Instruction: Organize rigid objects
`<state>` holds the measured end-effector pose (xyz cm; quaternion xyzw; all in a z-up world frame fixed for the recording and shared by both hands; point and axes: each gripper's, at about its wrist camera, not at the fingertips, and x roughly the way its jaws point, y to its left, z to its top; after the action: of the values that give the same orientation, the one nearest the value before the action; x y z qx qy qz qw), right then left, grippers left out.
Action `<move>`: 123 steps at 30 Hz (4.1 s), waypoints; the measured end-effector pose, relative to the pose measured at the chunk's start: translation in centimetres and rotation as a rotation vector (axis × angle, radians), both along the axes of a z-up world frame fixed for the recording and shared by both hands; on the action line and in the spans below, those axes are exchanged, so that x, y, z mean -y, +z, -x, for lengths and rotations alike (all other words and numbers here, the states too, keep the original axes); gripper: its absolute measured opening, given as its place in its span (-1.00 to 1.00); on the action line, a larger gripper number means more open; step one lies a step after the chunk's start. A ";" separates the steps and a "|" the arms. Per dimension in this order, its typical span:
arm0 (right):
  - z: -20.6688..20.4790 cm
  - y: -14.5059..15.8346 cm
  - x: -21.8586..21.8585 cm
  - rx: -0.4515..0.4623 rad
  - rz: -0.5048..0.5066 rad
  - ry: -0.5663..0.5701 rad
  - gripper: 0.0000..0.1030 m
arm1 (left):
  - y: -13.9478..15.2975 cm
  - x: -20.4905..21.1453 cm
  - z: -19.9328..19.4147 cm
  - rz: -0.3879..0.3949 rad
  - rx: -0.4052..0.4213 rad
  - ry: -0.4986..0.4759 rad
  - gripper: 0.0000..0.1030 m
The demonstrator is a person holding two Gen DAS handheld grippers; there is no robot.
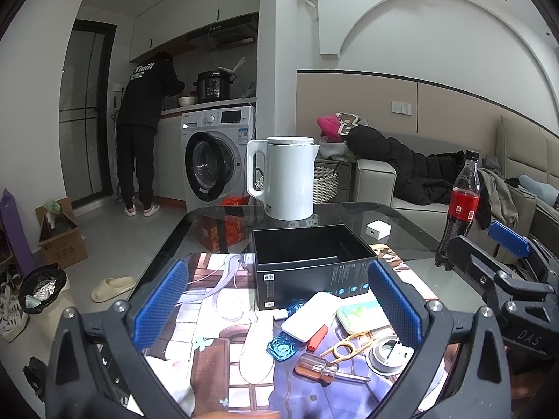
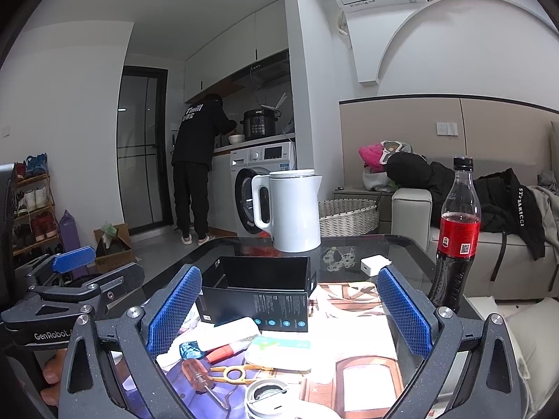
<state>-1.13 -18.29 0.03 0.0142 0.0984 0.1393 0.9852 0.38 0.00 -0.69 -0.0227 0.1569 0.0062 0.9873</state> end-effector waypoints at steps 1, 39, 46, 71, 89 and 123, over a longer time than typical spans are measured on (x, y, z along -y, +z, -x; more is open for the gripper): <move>0.0 0.0 0.0 -0.001 -0.002 0.001 0.99 | 0.0 0.0 -0.1 0.004 -0.007 -0.004 1.00; -8.1 -4.5 -1.1 -0.532 0.203 0.094 0.99 | -6.3 0.1 -7.9 0.048 -0.564 0.018 1.00; -8.0 -6.7 -2.3 -0.586 0.291 0.125 0.99 | -8.7 1.5 -8.9 -0.001 -0.689 -0.016 1.00; -8.5 -8.1 -2.3 -0.642 0.293 0.144 0.99 | -10.4 2.3 -10.1 0.009 -0.809 -0.098 0.85; -7.9 -11.0 -3.8 -0.733 0.326 0.236 0.44 | -10.6 2.7 -8.8 -0.079 -0.828 -0.172 0.12; -0.4 1.9 -0.5 -0.033 0.037 0.233 0.04 | 1.6 3.5 0.2 -0.228 -0.054 -0.118 -0.54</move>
<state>-0.74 -17.76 1.88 -0.0132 0.1181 0.2509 0.9607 0.18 -3.52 0.86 0.0992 0.1829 -0.0336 0.9775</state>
